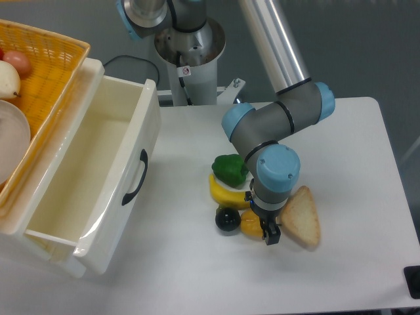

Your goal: Pick up the yellow pepper

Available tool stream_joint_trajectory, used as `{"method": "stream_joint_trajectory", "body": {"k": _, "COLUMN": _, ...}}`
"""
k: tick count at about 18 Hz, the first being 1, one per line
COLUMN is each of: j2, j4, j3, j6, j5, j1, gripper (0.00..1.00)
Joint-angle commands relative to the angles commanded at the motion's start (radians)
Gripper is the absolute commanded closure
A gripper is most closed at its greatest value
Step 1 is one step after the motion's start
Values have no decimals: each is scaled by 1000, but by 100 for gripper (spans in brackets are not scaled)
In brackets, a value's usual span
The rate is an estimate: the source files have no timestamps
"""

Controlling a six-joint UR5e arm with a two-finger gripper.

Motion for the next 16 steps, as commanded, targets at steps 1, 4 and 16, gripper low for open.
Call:
{"method": "stream_joint_trajectory", "body": {"k": 1, "j2": 2, "j4": 0, "j3": 0, "j6": 0, "j5": 2, "j1": 0, "gripper": 0}}
{"method": "stream_joint_trajectory", "body": {"k": 4, "j2": 0, "j4": -2, "j3": 0, "j6": -11, "j5": 2, "j1": 0, "gripper": 31}}
{"method": "stream_joint_trajectory", "body": {"k": 16, "j2": 35, "j4": -90, "j3": 46, "j6": -66, "j5": -37, "j1": 0, "gripper": 67}}
